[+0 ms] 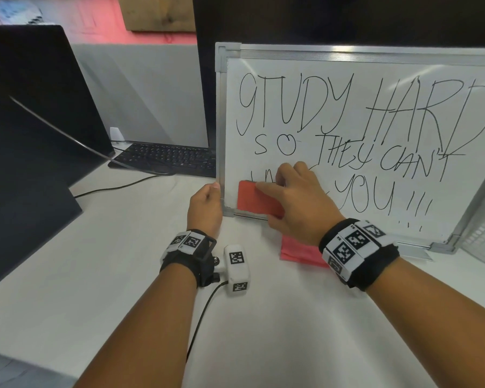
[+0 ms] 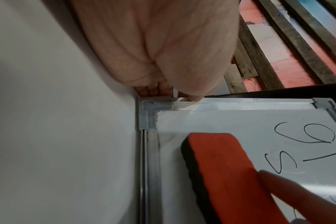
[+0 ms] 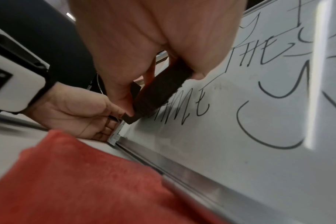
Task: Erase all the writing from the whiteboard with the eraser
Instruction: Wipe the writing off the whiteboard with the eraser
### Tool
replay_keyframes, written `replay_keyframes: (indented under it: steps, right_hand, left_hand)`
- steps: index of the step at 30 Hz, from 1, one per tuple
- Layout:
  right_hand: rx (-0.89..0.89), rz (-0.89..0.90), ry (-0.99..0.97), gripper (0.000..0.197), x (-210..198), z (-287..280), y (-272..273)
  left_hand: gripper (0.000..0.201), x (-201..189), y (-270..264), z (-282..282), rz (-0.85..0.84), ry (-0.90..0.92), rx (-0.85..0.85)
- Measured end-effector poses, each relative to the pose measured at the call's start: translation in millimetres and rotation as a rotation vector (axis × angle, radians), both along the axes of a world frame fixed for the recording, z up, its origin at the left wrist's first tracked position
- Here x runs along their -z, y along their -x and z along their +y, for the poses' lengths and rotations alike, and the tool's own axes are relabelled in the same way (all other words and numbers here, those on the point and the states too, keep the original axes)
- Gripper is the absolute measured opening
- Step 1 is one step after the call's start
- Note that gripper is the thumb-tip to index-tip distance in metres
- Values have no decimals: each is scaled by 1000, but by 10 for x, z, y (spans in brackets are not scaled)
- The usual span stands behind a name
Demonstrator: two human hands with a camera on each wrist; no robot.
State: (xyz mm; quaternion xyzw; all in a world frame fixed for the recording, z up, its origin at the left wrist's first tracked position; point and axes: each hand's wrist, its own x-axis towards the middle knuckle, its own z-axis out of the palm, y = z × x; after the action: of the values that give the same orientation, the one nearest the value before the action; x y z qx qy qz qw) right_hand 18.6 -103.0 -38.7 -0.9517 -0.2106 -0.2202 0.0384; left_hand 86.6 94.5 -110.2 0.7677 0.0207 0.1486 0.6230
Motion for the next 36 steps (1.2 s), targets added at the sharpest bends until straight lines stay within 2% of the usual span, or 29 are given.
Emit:
replay_keyframes:
  steps: [7,12,16,18,21,24,26,29,31,33,35,36]
  right_hand:
    - [23,64,44,47,-35,12,48]
    - [48,122,131,54,-86,-50,243]
    - [136,151,84,55,-111,-197,421]
    - [168,182,40,54,-116,-306,509]
    - [217,254,36,67,-112,-505,656]
    - [314,277,-11,60,-126,-722,833]
    - [416,324,-54,55,-126,-862,940]
    - [566,402,-61,56,-127,-1032,1097]
    - [653,452,-34,56,-141,-1094,1191]
    - [719,488,-41,56,-167,-1155,1256]
    - [768,513,-56,54,-189,-1232,1283]
    - [791,530,-63,52,-200,-1278,1280]
  left_hand:
    - [47,-8,2,-3,0,-18,-11]
    - [55,-40,12,-31,46,41,-14]
    - [21,-184,78,-144,118,99,-183]
    - [20,-246,127,-192,72,35,-279]
    - [18,-418,287,-279,-86,-107,-318]
    - [10,-593,445,-427,-339,-281,-160]
    - [14,-704,575,-595,-434,-422,79]
    - [16,-785,778,-938,-405,-687,506]
    - [20,-729,878,-1173,-330,-870,690]
    - [23,-647,937,-1391,-279,-1044,787]
    - [18,-589,979,-1558,-267,-1117,836]
    - [23,-573,998,-1629,-277,-1142,855]
